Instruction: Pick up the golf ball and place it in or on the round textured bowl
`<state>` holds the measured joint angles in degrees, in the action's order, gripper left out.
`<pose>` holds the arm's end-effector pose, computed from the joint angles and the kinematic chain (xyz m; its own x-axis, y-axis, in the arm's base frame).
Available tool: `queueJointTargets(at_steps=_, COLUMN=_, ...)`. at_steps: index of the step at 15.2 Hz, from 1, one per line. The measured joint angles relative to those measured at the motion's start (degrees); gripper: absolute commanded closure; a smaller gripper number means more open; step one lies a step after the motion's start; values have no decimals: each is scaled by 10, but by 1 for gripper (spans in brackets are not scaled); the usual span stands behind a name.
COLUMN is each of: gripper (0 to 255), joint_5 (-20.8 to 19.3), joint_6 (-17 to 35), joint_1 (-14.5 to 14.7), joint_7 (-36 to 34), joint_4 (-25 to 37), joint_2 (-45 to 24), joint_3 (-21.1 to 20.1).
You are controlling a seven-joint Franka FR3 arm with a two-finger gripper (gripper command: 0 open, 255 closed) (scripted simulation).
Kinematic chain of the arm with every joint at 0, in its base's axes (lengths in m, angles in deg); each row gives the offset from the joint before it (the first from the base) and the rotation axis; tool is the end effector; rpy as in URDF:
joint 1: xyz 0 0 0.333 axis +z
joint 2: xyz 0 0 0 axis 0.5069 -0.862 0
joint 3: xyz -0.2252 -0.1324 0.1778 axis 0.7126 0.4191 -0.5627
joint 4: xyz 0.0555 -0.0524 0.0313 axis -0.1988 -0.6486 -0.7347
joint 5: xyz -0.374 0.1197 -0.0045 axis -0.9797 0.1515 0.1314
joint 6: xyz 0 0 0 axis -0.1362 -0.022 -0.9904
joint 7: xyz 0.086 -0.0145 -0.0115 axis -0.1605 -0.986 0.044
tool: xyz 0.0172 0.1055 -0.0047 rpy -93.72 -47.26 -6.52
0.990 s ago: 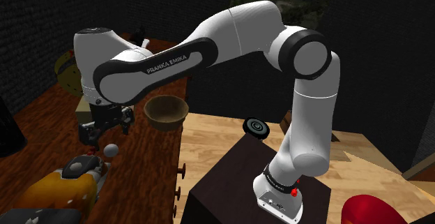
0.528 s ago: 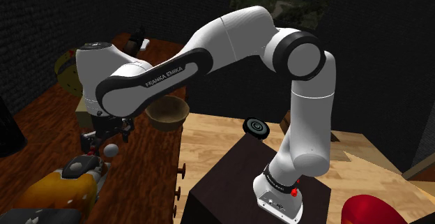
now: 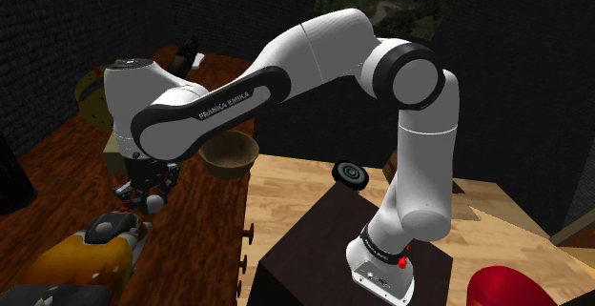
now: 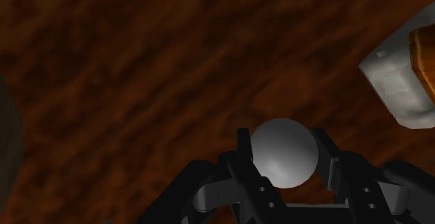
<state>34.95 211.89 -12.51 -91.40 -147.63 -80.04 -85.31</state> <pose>0.5021 0.3992 0.3268 0.9922 0.0896 -0.0863 0.0857 -0.9952 -0.0481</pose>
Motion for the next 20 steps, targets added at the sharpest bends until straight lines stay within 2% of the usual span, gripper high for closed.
queueJointTargets(at_steps=9, gripper=255, joint_5=1, joint_6=-3, joint_1=0, joint_7=0, joint_4=1, joint_2=2, joint_3=0)
queueJointTargets(at_steps=20, gripper=255, joint_5=16, joint_6=-70, joint_1=-5, joint_7=5, joint_4=34, joint_2=38, joint_3=-8)
